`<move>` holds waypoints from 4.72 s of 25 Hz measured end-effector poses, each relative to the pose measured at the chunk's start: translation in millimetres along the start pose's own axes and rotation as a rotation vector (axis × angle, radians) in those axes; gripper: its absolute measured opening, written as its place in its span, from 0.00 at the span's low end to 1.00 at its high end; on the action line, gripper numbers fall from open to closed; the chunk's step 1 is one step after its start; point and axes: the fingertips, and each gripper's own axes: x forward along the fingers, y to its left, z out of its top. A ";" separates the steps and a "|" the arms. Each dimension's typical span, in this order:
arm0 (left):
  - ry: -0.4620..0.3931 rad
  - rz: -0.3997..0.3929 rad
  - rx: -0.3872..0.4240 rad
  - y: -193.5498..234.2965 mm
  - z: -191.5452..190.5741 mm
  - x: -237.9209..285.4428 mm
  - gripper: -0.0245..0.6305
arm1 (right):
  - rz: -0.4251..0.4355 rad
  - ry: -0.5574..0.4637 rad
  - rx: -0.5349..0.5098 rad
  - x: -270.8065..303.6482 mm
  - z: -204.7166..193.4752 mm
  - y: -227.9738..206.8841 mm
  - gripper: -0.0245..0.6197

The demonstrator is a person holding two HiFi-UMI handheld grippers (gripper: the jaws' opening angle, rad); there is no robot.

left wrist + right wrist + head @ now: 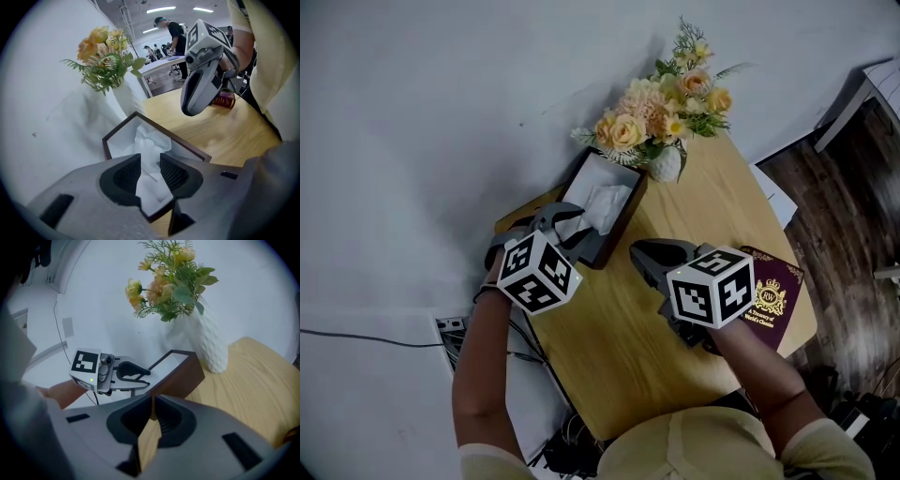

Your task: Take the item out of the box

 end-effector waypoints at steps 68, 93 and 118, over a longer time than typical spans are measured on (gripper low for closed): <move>0.103 0.092 0.233 21.5 26.7 7.9 0.36 | -0.008 -0.024 0.078 -15.7 -20.3 -3.5 0.09; -0.083 0.259 0.000 -27.1 30.0 -89.3 0.36 | -0.109 -0.113 -0.060 -60.6 -9.7 45.5 0.09; -0.410 0.411 -0.575 -98.7 -3.0 -161.5 0.36 | -0.081 -0.169 -0.171 -71.1 -18.9 89.9 0.09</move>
